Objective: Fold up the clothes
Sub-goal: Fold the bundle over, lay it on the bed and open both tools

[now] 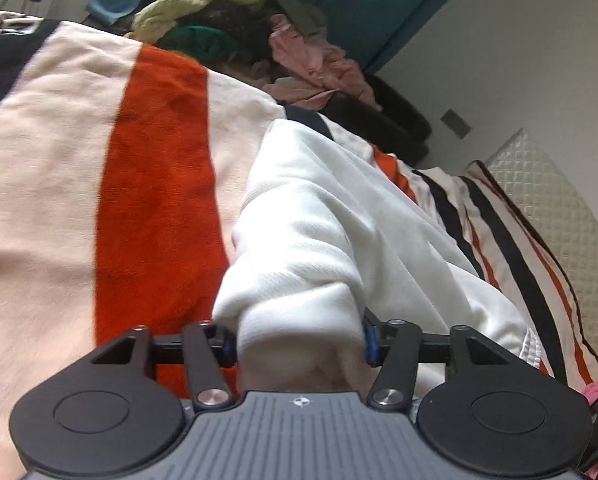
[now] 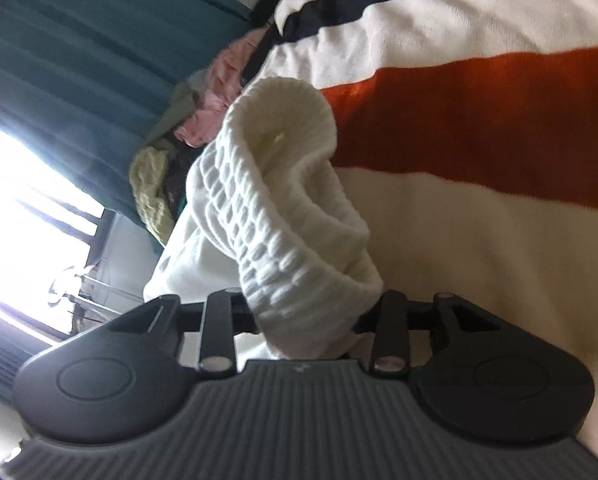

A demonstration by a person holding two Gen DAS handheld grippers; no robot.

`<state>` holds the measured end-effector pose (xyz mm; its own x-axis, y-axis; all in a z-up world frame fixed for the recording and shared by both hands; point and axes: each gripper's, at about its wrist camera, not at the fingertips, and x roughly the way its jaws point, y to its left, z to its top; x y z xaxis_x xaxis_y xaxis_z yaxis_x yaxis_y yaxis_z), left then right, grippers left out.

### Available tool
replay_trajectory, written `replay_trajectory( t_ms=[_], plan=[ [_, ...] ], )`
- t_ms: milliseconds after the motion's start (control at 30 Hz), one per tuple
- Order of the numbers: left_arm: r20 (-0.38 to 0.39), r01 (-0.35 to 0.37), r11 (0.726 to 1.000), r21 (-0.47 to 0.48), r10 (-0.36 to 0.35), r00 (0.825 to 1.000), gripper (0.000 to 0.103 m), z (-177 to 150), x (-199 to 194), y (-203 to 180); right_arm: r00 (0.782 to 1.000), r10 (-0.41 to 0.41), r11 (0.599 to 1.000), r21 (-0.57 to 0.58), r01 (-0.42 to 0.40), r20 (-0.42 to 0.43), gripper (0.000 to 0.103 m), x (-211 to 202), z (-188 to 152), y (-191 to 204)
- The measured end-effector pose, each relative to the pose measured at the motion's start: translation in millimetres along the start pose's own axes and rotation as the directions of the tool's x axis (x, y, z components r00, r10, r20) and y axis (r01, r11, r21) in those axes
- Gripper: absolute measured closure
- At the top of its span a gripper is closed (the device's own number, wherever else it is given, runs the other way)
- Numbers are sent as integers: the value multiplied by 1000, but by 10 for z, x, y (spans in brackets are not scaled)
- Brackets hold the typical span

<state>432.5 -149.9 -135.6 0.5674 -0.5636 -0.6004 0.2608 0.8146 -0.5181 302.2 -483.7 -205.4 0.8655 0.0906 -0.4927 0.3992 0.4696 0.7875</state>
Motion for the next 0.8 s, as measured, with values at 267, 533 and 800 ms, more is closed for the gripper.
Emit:
replay_trajectory(
  t_ms=[267,533,800],
  plan=[
    [57,-96,984,149,88,994,42,150,-1041,-517,989,-132,986,-111,124,-61,63,-772,33,659],
    [184,-128,952,277,78,980,29,-3,-2433,-1188,999,-33,946,-322,30,-4,62,-1895,-91,1419],
    [294,-183,909,375,70,953,11,-400,-3688,-1758,997,55,846,-533,-17,55,61,-2999,-460,1999]
  ],
)
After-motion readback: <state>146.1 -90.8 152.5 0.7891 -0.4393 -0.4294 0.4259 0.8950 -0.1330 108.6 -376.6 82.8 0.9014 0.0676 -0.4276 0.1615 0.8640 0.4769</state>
